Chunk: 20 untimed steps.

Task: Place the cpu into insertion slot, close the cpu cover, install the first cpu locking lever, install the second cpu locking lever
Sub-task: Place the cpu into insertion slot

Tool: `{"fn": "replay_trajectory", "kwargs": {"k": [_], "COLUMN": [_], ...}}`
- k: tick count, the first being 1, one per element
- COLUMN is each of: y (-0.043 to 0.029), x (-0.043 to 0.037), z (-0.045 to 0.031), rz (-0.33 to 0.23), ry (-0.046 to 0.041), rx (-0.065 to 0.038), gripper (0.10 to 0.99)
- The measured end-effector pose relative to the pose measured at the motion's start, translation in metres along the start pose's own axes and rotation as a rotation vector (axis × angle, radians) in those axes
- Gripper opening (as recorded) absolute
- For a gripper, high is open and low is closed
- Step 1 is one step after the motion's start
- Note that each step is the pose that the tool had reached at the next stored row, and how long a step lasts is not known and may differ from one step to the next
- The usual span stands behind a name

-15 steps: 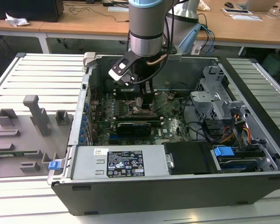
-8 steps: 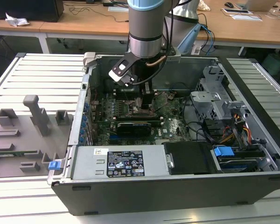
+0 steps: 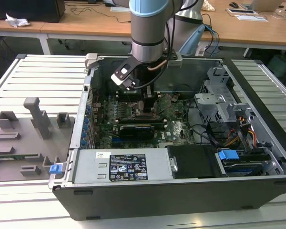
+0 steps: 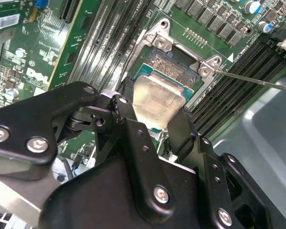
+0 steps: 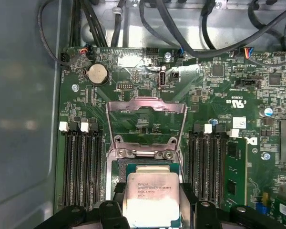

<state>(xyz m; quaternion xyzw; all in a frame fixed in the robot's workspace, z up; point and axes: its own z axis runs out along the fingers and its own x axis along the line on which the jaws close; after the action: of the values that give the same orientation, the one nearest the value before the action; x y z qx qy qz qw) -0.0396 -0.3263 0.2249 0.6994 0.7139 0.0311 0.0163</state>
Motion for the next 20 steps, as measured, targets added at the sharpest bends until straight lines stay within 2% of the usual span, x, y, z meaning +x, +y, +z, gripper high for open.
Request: {"fn": "replay_trajectory", "kwargs": {"k": [10,13,20], "y": [-0.0017,-0.0026,-0.0045], "x": [0.0055,0.0067,0.0082], "z": [0.0087,0.0135,0.0226], "rz": [0.036,0.051,0.045], "ry": [-0.0022,-0.0032,-0.0033], "rx": [-0.001,-0.001,-0.001], "gripper": [0.529,0.529,0.529]}}
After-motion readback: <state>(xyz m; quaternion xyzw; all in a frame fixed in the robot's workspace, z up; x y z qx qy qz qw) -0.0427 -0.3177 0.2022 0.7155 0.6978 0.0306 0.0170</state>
